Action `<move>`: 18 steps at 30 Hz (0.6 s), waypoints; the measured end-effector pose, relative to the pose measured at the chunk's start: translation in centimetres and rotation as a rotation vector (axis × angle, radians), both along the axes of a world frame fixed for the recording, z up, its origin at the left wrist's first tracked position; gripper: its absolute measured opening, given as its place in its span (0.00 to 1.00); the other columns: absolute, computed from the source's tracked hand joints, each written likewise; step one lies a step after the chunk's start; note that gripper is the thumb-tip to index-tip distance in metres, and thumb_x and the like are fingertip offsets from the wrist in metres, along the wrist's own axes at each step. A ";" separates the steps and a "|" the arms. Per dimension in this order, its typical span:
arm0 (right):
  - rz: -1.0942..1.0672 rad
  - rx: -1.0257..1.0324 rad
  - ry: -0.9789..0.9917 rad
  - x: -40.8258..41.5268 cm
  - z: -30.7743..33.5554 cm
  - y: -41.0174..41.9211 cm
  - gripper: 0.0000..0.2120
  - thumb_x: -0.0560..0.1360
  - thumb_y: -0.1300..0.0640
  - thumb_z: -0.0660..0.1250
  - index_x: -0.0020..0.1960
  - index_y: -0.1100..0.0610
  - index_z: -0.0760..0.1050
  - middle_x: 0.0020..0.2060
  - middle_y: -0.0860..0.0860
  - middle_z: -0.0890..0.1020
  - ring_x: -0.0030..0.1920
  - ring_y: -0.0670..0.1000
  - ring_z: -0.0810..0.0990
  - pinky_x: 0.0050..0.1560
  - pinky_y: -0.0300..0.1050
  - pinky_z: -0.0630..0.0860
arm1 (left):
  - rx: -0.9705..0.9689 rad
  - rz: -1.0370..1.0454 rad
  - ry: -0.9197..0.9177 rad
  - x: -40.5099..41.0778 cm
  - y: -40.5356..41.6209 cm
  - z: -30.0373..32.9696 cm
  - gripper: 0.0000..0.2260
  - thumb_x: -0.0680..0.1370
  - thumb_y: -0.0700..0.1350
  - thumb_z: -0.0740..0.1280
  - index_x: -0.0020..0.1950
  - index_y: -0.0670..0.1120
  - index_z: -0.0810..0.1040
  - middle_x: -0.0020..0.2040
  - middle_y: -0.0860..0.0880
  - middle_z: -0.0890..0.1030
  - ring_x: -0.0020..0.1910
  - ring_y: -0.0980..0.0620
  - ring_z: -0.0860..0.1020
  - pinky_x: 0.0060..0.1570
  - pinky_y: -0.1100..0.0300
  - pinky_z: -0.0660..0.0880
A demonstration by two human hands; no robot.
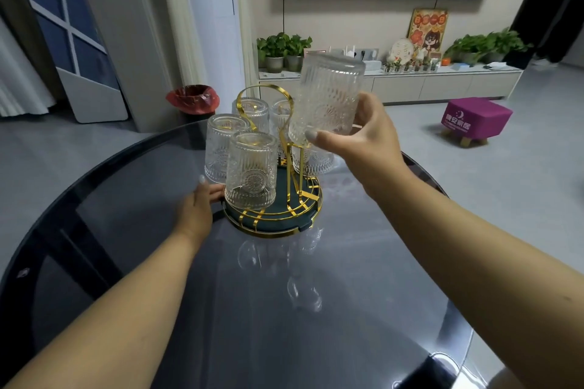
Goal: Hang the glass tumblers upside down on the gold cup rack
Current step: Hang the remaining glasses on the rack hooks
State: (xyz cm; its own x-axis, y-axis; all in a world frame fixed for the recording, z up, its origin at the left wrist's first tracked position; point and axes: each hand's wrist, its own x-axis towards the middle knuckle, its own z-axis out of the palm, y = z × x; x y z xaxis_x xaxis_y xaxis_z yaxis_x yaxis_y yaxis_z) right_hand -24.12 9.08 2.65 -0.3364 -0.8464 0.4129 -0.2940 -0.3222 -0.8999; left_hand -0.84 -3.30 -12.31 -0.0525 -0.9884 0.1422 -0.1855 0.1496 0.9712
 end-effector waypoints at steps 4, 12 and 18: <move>-0.075 0.029 0.089 0.7 -0.9 -0.9 0.38 0.56 0.46 0.81 0.61 0.54 0.70 0.54 0.48 0.80 0.54 0.48 0.81 0.56 0.50 0.79 | 0.013 -0.003 0.003 0.2 -0.5 -0.5 0.27 0.82 0.59 0.45 0.55 0.46 0.79 0.53 0.45 0.81 0.58 0.47 0.77 0.60 0.54 0.66; -0.143 0.050 0.226 1.4 -2.6 -1.1 0.33 0.59 0.48 0.81 0.59 0.52 0.72 0.50 0.44 0.80 0.51 0.44 0.80 0.51 0.41 0.78 | 0.022 -0.007 0.014 0.0 -0.5 -0.4 0.26 0.78 0.65 0.45 0.49 0.54 0.79 0.51 0.47 0.82 0.58 0.48 0.78 0.59 0.55 0.64; -0.179 0.069 0.289 1.6 -3.9 -1.2 0.34 0.59 0.47 0.80 0.61 0.51 0.73 0.51 0.42 0.80 0.51 0.43 0.79 0.53 0.41 0.77 | 0.032 0.000 0.002 0.2 -0.6 -0.5 0.24 0.75 0.68 0.45 0.45 0.60 0.78 0.50 0.49 0.82 0.59 0.47 0.77 0.60 0.52 0.64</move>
State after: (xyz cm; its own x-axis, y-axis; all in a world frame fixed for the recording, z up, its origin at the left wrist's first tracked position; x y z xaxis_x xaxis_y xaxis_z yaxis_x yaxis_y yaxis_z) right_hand -22.54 7.90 -1.29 -0.3593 -0.8139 0.4566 -0.5862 -0.1839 -0.7890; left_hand -0.64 -3.92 -12.84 -0.0518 -0.9925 0.1110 -0.1839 0.1187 0.9758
